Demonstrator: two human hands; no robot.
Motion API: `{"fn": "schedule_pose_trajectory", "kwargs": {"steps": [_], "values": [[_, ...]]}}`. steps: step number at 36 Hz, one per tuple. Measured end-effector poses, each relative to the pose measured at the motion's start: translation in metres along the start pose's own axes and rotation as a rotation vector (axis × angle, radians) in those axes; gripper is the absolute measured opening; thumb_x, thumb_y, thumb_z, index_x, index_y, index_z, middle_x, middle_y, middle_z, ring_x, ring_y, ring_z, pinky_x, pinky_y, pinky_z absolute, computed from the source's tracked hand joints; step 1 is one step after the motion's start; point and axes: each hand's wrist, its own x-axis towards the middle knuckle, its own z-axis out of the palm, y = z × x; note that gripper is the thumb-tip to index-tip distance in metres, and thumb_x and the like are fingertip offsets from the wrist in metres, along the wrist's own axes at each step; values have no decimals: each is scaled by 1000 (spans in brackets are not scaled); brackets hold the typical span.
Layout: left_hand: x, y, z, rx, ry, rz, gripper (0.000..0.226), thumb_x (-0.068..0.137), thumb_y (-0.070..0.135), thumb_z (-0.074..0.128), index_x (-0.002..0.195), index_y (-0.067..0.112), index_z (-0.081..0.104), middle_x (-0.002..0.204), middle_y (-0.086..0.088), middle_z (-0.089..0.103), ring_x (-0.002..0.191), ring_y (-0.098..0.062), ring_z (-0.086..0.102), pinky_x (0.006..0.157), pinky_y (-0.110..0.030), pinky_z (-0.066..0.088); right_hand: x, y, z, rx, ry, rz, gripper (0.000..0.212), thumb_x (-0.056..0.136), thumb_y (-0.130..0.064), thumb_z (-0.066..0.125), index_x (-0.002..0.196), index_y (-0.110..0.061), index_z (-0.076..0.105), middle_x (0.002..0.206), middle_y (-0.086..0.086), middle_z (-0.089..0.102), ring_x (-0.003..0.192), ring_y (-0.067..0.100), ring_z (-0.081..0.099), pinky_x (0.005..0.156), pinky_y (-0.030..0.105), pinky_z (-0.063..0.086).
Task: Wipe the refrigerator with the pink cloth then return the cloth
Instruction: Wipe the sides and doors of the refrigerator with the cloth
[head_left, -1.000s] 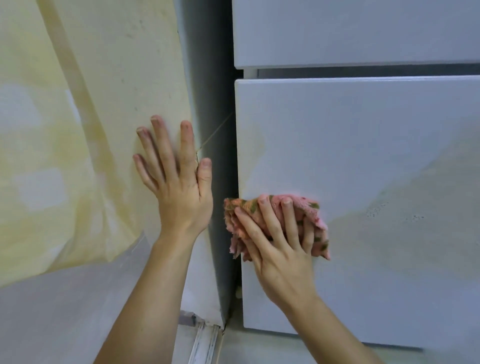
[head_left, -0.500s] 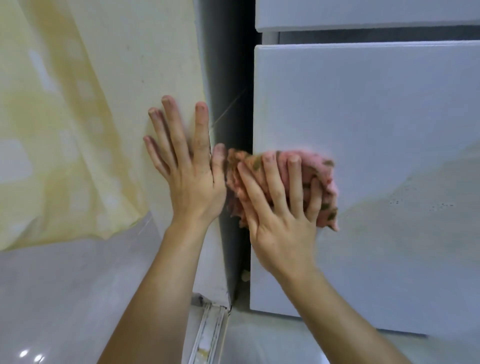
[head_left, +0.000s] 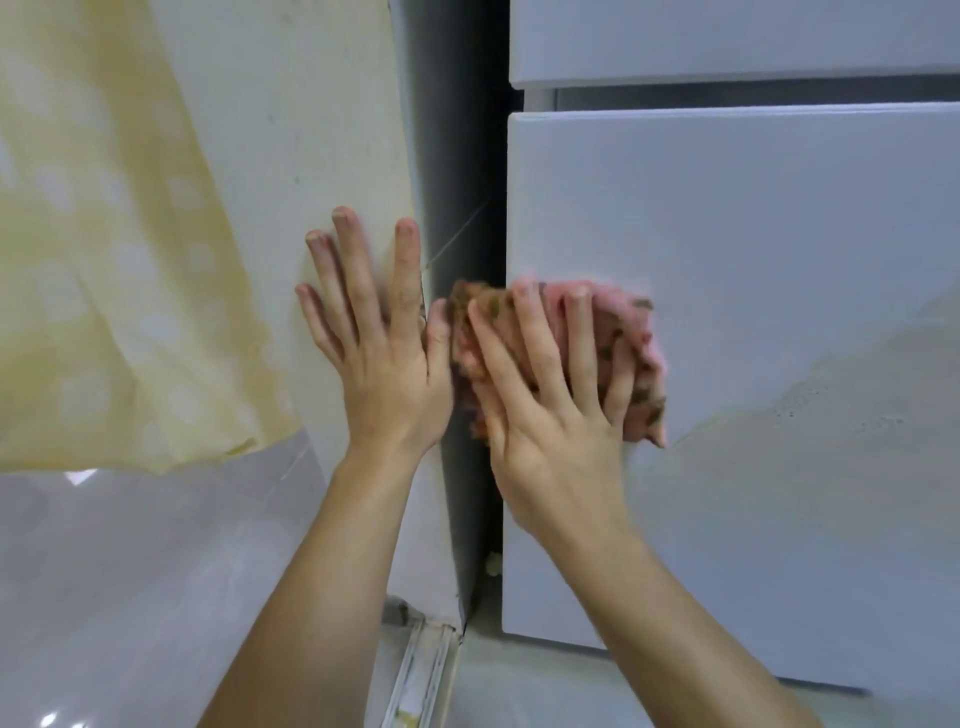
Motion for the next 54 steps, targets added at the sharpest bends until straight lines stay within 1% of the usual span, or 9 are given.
{"fn": "schedule_pose_trajectory", "kwargs": {"steps": [3,9,15,19,26,37,41,46,54], "values": [[0,0,2,8,25,-10,60,114,32,46,166,15,23,171,-29,14,159,-49,9,128,-66,4,63,-12,-17,11,101,42,49,114,-33,44,163,-29,38,172,-1,25,161,26,14,130,48,-5],[-2,-1,2,-16,16,-1,58,115,32,42,166,15,21,172,-29,12,160,-48,7,127,-68,4,88,-23,-20,-100,154,60,53,114,-27,40,166,-28,31,174,-2,22,162,26,15,129,48,-4],[-1,-1,0,-24,-10,-9,61,110,28,47,166,15,24,172,-27,12,160,-46,6,127,-68,5,15,-16,9,-68,84,19,67,107,-21,54,167,-23,24,176,-6,5,163,19,-6,130,47,-8],[-2,-3,-3,-22,-22,-1,61,111,31,44,166,16,23,173,-26,11,161,-45,4,127,-66,3,-55,-6,28,-106,-35,-4,83,93,-18,67,164,-24,26,177,-5,-6,163,21,-7,129,48,-13],[-1,-1,-5,-20,-25,1,59,111,29,42,166,15,24,173,-25,11,161,-44,4,127,-67,4,-57,-3,24,-16,-88,9,59,106,-29,46,163,-27,29,177,-8,-5,163,19,-6,129,47,-12],[-4,2,-5,-45,-19,-26,54,115,27,33,167,18,23,174,-23,8,162,-42,1,128,-65,0,90,-22,-21,-25,150,89,51,115,-32,36,165,-29,31,174,3,23,162,28,15,129,48,-7],[-10,-2,-6,-31,-23,-4,54,114,23,35,167,17,24,173,-25,10,161,-44,4,129,-63,2,46,-12,-6,-22,158,47,50,114,-35,43,164,-31,34,173,2,22,162,24,15,130,46,-4],[-31,-5,1,13,-15,-7,54,114,28,35,165,12,26,170,-31,16,159,-49,12,128,-64,9,-88,17,33,-55,-35,-25,69,109,-39,48,168,-34,12,177,-3,-6,163,22,-6,129,49,-13],[-40,-8,7,22,-15,3,56,114,28,34,165,9,23,169,-34,15,158,-51,10,129,-62,7,-165,47,50,-76,-124,-23,71,102,-36,54,166,-37,22,177,-8,3,164,20,1,130,46,-8]]}}
